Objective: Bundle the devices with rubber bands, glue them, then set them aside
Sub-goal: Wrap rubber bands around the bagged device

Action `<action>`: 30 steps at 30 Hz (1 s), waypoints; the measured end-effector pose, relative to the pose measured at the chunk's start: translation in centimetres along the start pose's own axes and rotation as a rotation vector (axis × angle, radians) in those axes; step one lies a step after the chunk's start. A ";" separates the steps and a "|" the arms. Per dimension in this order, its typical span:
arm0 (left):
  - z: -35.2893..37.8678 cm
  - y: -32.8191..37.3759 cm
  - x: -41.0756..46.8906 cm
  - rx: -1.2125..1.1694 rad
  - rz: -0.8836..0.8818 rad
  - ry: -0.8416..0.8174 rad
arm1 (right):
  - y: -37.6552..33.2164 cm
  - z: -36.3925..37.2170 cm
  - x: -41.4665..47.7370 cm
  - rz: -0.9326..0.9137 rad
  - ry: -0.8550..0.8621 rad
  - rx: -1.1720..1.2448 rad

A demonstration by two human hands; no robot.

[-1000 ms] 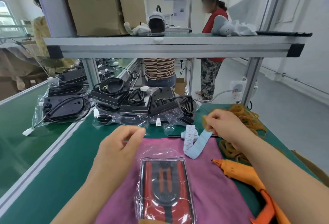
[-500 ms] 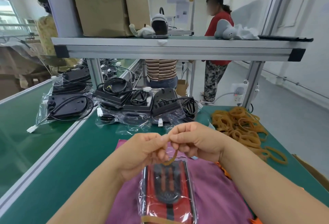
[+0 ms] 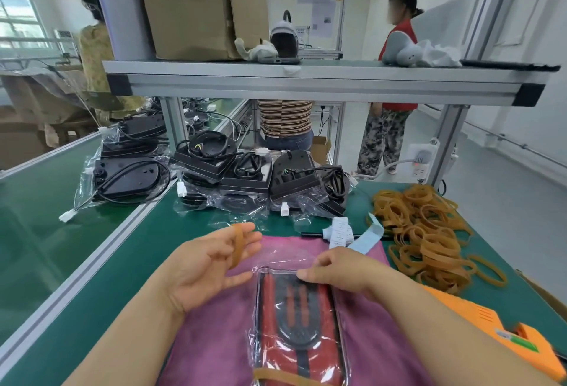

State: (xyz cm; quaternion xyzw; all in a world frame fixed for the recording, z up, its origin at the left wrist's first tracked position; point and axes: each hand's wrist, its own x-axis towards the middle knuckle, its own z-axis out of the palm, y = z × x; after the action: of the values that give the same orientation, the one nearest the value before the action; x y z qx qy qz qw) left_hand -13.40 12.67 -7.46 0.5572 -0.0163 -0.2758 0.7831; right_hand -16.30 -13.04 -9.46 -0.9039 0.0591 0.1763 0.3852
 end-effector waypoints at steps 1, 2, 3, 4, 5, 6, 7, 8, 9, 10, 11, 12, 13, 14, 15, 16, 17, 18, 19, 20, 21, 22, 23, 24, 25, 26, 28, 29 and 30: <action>-0.1 -0.2 -0.1 0.056 0.013 0.048 | -0.1 0.1 0.0 -0.019 -0.001 0.024; -0.1 -0.4 -0.2 0.107 0.026 0.094 | -0.3 0.1 -0.1 -0.036 -0.001 0.042; -0.1 -0.5 -0.2 0.152 0.038 0.131 | -0.4 0.1 -0.3 -0.052 0.001 0.063; -0.1 -0.7 -0.3 0.194 0.049 0.161 | -0.6 0.0 -0.5 -0.073 0.002 0.093; -0.1 -0.7 -0.4 0.229 0.063 0.186 | -0.8 -0.1 -0.8 -0.095 0.002 0.123; -0.2 -0.6 -0.6 0.258 0.078 0.205 | -1.1 -0.1 -1.2 -0.114 -0.003 0.149; -0.2 -0.6 -0.7 0.288 0.093 0.220 | -1.3 -0.2 -1.6 -0.126 -0.011 0.171; -0.2 -0.5 -0.9 0.322 0.104 0.232 | -1.5 -0.2 -2.0 -0.135 -0.020 0.194; -0.2 -0.3 -1.2 0.362 0.114 0.242 | -1.8 -0.3 -2.5 -0.148 -0.024 0.217; -0.2 0.0 -1.5 0.405 0.120 0.253 | -2.1 -0.5 -3.1 -0.168 -0.021 0.242; -0.2 0.5 -1.9 0.443 0.124 0.260 | -2.4 -0.8 -3.7 -0.197 -0.016 0.277; -0.3 1.0 -2.3 0.474 0.131 0.249 | -2.9 -1.3 -4.3 -0.234 -0.009 0.313; -0.3 1.5 -2.7 0.496 0.137 0.213 | -3.4 -1.8 -4.9 -0.274 0.007 0.331; -0.2 2.0 -3.1 0.508 0.136 0.158 | -4.0 -2.4 -5.5 -0.314 0.030 0.336; -0.1 2.5 -3.5 0.510 0.129 0.093 | -4.6 -3.0 -5.9 -0.351 0.055 0.344; 0.1 3.0 -3.8 0.506 0.123 0.026 | -5.1 -3.4 -6.3 -0.387 0.078 0.362; 0.5 3.3 -4.0 0.504 0.120 -0.034 | -5.5 -3.7 -6.6 -0.417 0.101 0.373; 0.9 3.4 -4.2 0.516 0.125 -0.085 | -5.9 -3.9 -6.9 -0.442 0.123 0.367; 1.3 3.5 -4.2 0.553 0.138 -0.122 | -6.2 -3.9 -7.1 -0.461 0.141 0.343; 1.8 3.4 -4.2 0.619 0.160 -0.146 | -6.3 -3.8 -7.3 -0.476 0.152 0.317; 2.2 3.3 -4.1 0.694 0.188 -0.162 | -6.3 -3.7 -7.3 -0.488 0.158 0.303; 2.6 3.1 -4.0 0.756 0.214 -0.175 | -6.3 -3.5 -7.4 -0.501 0.161 0.307; 3.0 2.9 -3.9 0.793 0.234 -0.182 | -6.2 -3.3 -7.4 -0.513 0.163 0.311; 3.3 2.7 -3.8 0.807 0.247 -0.184 | -6.1 -3.1 -7.5 -0.523 0.167 0.311; 3.5 2.6 -3.7 0.806 0.257 -0.183 | -6.0 -3.1 -7.5 -0.530 0.172 0.303; 3.7 2.5 -3.7 0.798 0.262 -0.190 | -6.0 -3.1 -7.6 -0.532 0.174 0.293; 3.9 2.5 -3.5 0.788 0.263 -0.216 | -5.8 -3.3 -7.7 -0.534 0.188 0.243; 4.0 2.6 -3.5 0.792 0.264 -0.223 | -5.7 -3.3 -7.7 -0.534 0.193 0.221; 4.1 2.6 -3.5 0.803 0.267 -0.221 | -5.6 -3.3 -7.8 -0.532 0.195 0.217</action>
State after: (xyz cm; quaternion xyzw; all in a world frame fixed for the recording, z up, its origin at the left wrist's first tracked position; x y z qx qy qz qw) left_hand -16.63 11.32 -2.60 0.7775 -0.2778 -0.2020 0.5268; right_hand -21.28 -11.74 -0.69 -0.8538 -0.1248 -0.0259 0.5048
